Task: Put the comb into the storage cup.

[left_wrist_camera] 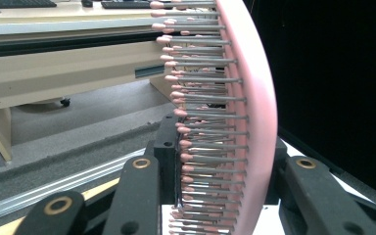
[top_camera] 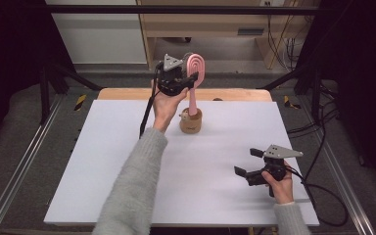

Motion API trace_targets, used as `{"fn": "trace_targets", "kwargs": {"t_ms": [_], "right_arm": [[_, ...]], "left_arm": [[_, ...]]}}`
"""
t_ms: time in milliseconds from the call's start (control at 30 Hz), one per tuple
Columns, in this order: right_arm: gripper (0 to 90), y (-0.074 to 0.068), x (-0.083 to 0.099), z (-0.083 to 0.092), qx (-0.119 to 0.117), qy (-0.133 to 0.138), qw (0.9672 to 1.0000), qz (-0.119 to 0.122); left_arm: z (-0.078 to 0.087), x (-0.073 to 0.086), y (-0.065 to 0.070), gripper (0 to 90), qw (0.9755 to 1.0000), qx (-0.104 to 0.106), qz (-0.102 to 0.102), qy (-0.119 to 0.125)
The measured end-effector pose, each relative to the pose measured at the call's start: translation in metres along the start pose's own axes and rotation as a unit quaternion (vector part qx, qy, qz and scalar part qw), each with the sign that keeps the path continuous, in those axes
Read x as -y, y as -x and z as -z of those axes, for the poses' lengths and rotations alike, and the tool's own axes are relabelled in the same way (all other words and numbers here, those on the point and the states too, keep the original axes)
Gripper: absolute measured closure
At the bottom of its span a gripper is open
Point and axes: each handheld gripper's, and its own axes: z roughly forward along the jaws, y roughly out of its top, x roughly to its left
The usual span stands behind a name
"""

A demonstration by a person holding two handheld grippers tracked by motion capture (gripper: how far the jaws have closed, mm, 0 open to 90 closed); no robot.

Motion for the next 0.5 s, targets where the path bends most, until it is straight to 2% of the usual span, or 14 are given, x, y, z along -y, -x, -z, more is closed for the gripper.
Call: {"fn": "trace_targets", "kwargs": {"t_ms": [500], "right_arm": [[0.5,0.000,0.000,0.000,0.000,-0.002,1.0000,0.001]], "left_arm": [[-0.020,0.011,-0.001,63.4,0.9997,0.002,-0.008,-0.021]]}}
